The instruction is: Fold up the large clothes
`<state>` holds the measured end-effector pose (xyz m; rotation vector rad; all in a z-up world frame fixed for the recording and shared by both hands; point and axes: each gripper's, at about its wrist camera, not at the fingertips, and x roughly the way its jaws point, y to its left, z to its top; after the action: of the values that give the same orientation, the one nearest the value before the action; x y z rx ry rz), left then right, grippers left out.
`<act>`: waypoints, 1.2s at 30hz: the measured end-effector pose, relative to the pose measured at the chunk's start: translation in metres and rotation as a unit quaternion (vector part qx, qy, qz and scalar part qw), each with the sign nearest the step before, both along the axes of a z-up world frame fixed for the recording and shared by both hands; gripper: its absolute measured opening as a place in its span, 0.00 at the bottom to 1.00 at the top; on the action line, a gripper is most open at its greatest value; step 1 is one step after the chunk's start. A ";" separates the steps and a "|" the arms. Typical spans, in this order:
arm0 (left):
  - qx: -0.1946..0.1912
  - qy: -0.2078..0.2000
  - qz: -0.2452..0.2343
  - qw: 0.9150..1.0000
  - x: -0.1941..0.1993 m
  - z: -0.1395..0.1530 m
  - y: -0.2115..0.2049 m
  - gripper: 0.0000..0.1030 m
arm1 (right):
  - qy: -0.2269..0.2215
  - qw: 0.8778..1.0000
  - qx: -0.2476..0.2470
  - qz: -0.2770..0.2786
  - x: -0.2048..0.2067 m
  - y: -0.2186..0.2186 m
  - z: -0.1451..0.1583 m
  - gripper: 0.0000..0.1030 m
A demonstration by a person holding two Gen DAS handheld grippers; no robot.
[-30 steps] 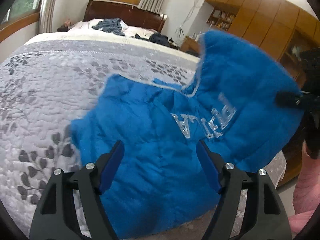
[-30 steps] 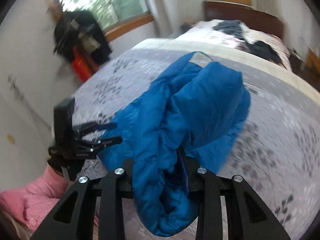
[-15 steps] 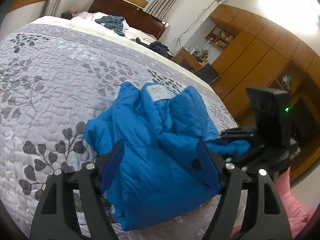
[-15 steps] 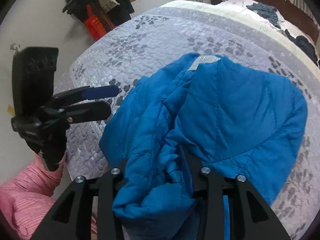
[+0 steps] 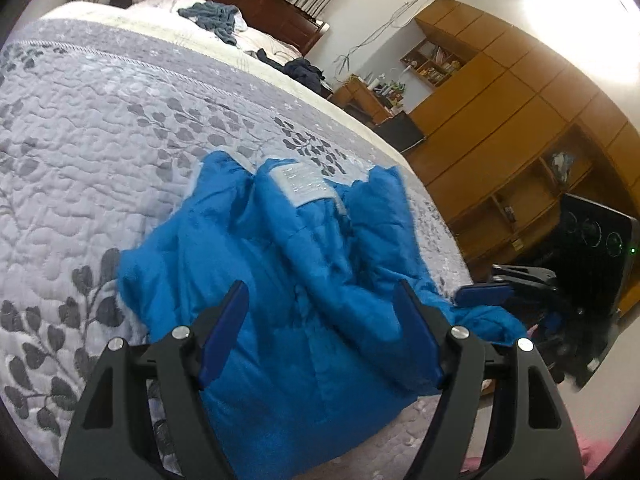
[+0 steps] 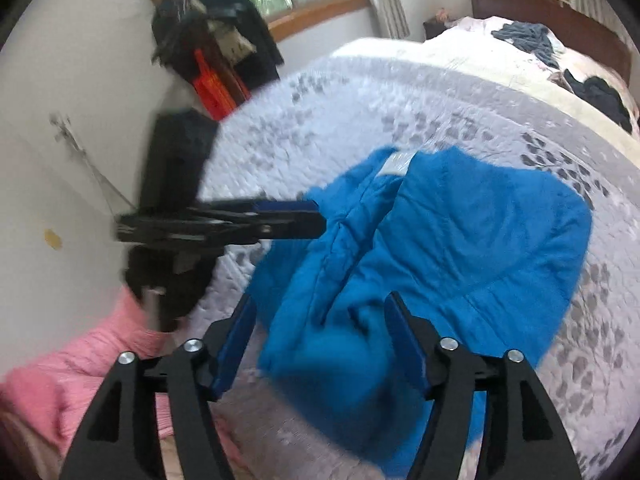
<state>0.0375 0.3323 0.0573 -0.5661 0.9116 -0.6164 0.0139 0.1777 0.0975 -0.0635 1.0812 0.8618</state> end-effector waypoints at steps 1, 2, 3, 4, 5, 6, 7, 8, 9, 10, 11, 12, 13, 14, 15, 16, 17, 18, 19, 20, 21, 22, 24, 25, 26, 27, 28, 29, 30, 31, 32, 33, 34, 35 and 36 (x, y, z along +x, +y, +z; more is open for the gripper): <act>-0.004 0.004 0.000 1.000 0.002 -0.002 -0.001 0.71 | 0.003 1.000 0.011 -0.010 0.001 -0.011 0.005 0.65; -0.011 0.009 -0.001 1.000 0.006 -0.004 -0.002 0.71 | 0.000 0.999 0.022 -0.027 0.003 -0.026 0.010 0.65; -0.018 0.012 -0.004 1.000 0.008 -0.005 -0.003 0.71 | -0.006 0.999 0.023 -0.041 0.005 -0.035 0.013 0.65; -0.025 0.014 -0.008 1.000 0.010 -0.007 -0.004 0.71 | -0.014 0.998 0.015 -0.063 0.008 -0.046 0.013 0.65; -0.036 0.017 -0.012 0.999 0.013 -0.009 -0.006 0.71 | -0.020 0.996 0.004 -0.082 0.011 -0.054 0.012 0.65; -0.041 0.018 -0.014 0.999 0.015 -0.010 -0.006 0.71 | -0.028 0.993 -0.020 -0.112 0.016 -0.064 0.007 0.66; -0.045 0.019 -0.017 0.999 0.016 -0.011 -0.008 0.71 | -0.031 0.990 -0.040 -0.130 0.020 -0.070 0.000 0.66; -0.048 0.021 -0.019 0.998 0.018 -0.012 -0.010 0.71 | -0.029 0.988 -0.055 -0.145 0.025 -0.076 -0.008 0.66; -0.052 0.025 -0.023 0.998 0.022 -0.014 -0.012 0.71 | -0.024 0.986 -0.063 -0.152 0.027 -0.080 -0.015 0.66; -0.055 0.028 -0.027 0.998 0.024 -0.016 -0.015 0.71 | -0.016 0.985 -0.069 -0.157 0.030 -0.082 -0.024 0.66; -0.058 0.029 -0.030 0.997 0.026 -0.017 -0.018 0.71 | -0.009 0.985 -0.070 -0.158 0.032 -0.084 -0.031 0.66; -0.055 0.027 -0.031 0.998 0.028 -0.017 -0.021 0.71 | 0.005 0.986 -0.068 -0.155 0.034 -0.083 -0.041 0.66; -0.052 0.023 -0.033 0.998 0.029 -0.016 -0.022 0.71 | 0.021 0.987 -0.065 -0.148 0.036 -0.079 -0.051 0.65; -0.053 0.019 -0.038 0.998 0.032 -0.015 -0.026 0.71 | 0.029 0.988 -0.058 -0.141 0.037 -0.077 -0.057 0.65; -0.055 0.018 -0.042 0.997 0.033 -0.013 -0.027 0.71 | 0.023 0.989 -0.058 -0.134 0.036 -0.070 -0.061 0.66; -0.054 0.016 -0.046 0.997 0.035 -0.012 -0.030 0.71 | 0.017 0.989 -0.060 -0.131 0.036 -0.067 -0.061 0.66; -0.050 0.013 -0.050 0.997 0.036 -0.009 -0.033 0.71 | 0.007 0.990 -0.065 -0.124 0.033 -0.060 -0.060 0.66; -0.043 0.007 -0.054 0.998 0.038 -0.007 -0.037 0.71 | -0.001 0.991 -0.068 -0.118 0.032 -0.055 -0.058 0.65; -0.039 0.004 -0.060 0.997 0.039 -0.006 -0.041 0.72 | -0.006 0.991 -0.071 -0.114 0.031 -0.052 -0.058 0.65; -0.032 0.002 -0.066 0.997 0.042 -0.004 -0.046 0.72 | -0.013 0.991 -0.077 -0.108 0.031 -0.046 -0.059 0.65; -0.024 0.002 -0.070 0.997 0.044 -0.004 -0.050 0.72 | -0.016 0.991 -0.080 -0.105 0.028 -0.044 -0.060 0.65; -0.014 0.001 -0.074 0.997 0.046 -0.004 -0.054 0.72 | -0.016 0.991 -0.080 -0.104 0.029 -0.041 -0.062 0.65; 0.004 0.005 -0.076 0.997 0.053 -0.006 -0.062 0.72 | -0.015 0.992 -0.076 -0.102 0.031 -0.039 -0.066 0.65; 0.008 0.008 -0.077 0.997 0.054 -0.008 -0.063 0.72 | -0.013 0.992 -0.073 -0.103 0.030 -0.042 -0.067 0.65; 0.014 0.009 -0.079 0.997 0.056 -0.009 -0.066 0.72 | -0.012 0.992 -0.069 -0.104 0.031 -0.043 -0.069 0.65; 0.026 0.009 -0.078 0.997 0.059 -0.010 -0.070 0.71 | -0.014 0.992 -0.067 -0.104 0.031 -0.044 -0.070 0.65; 0.034 0.009 -0.077 0.996 0.060 -0.010 -0.073 0.67 | -0.015 0.992 -0.066 -0.105 0.031 -0.045 -0.071 0.65; 0.051 0.006 -0.076 0.996 0.062 -0.009 -0.078 0.60 | -0.016 0.992 -0.065 -0.107 0.032 -0.045 -0.072 0.65; 0.064 0.005 -0.073 0.995 0.062 -0.009 -0.080 0.57 | -0.018 0.992 -0.063 -0.108 0.032 -0.046 -0.073 0.65; 0.076 0.004 -0.070 0.995 0.063 -0.009 -0.084 0.51 | -0.019 0.992 -0.062 -0.109 0.032 -0.047 -0.073 0.65; 0.081 0.003 -0.069 0.994 0.062 -0.008 -0.084 0.45 | -0.019 0.992 -0.058 -0.111 0.032 -0.049 -0.073 0.65; 0.085 0.002 -0.066 0.994 0.062 -0.008 -0.086 0.42 | -0.020 0.992 -0.053 -0.112 0.032 -0.052 -0.073 0.65; 0.087 0.000 -0.065 0.994 0.061 -0.007 -0.087 0.37 | -0.022 0.992 -0.047 -0.114 0.031 -0.055 -0.073 0.65; 0.090 -0.006 -0.062 0.994 0.059 -0.006 -0.088 0.33 | -0.024 0.992 -0.041 -0.117 0.028 -0.059 -0.071 0.65; 0.092 -0.010 -0.059 0.994 0.058 -0.005 -0.089 0.31 | -0.024 0.992 -0.035 -0.119 0.026 -0.062 -0.069 0.66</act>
<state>0.0951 0.2436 0.0523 -0.3417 0.9759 -0.6366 0.0404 0.1154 0.0280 -0.0132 1.0505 0.6045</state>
